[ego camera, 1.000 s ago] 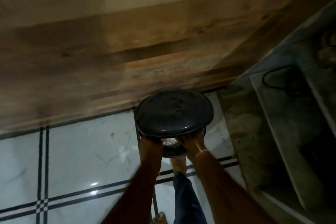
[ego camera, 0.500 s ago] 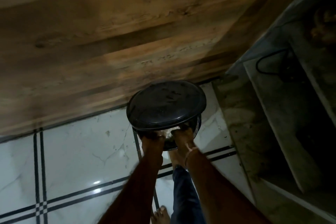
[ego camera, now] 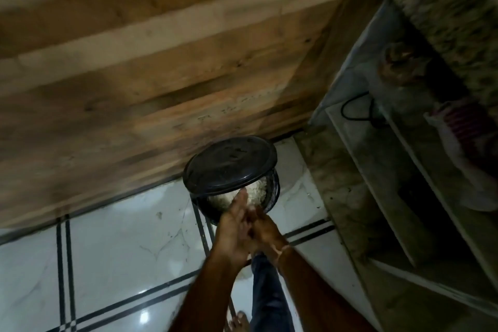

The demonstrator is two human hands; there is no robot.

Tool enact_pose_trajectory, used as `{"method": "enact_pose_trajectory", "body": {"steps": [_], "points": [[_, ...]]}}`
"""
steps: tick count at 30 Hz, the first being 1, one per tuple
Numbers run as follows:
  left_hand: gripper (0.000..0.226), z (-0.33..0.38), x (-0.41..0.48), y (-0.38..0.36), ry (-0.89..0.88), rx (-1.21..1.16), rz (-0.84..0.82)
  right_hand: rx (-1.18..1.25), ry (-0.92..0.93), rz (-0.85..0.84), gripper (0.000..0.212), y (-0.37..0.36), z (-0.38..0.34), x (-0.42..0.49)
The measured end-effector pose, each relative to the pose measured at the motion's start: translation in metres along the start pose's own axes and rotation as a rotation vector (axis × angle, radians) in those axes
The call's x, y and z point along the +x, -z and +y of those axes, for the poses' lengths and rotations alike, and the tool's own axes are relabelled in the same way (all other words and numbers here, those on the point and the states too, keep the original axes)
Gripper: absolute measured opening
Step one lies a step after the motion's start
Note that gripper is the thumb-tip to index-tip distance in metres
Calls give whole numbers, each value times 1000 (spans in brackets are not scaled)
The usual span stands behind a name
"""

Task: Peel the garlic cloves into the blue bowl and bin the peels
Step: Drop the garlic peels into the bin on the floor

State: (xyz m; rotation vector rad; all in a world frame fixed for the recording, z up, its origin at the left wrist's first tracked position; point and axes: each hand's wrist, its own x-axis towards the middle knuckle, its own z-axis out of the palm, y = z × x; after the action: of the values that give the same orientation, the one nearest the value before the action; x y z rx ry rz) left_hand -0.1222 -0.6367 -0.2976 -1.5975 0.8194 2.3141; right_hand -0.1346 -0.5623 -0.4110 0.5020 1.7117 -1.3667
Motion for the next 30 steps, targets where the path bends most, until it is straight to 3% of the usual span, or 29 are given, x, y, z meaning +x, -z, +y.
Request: {"method": "enact_pose_trajectory", "body": {"steps": [2,4,12,16,19,30], "points": [[24,-1,-31,-1,-130,256,-47,107,30,3,48,21,-20,-59],[32,-5,-70,-3,-255,514,36,197,70,40,23,42,-38,-122],[37,-63,-239,-31,-595,1198,-54,130,341,264,18,120,-42,-367],[36,-100,-305,-65,-790,1399,-181,24,469,393,20,172,-30,-436],[33,-142,-342,-103,-947,1508,-286,-132,589,514,35,227,-20,-478],[35,-327,-402,-238,-1031,1596,-533,-209,544,881,26,440,76,-570]]}}
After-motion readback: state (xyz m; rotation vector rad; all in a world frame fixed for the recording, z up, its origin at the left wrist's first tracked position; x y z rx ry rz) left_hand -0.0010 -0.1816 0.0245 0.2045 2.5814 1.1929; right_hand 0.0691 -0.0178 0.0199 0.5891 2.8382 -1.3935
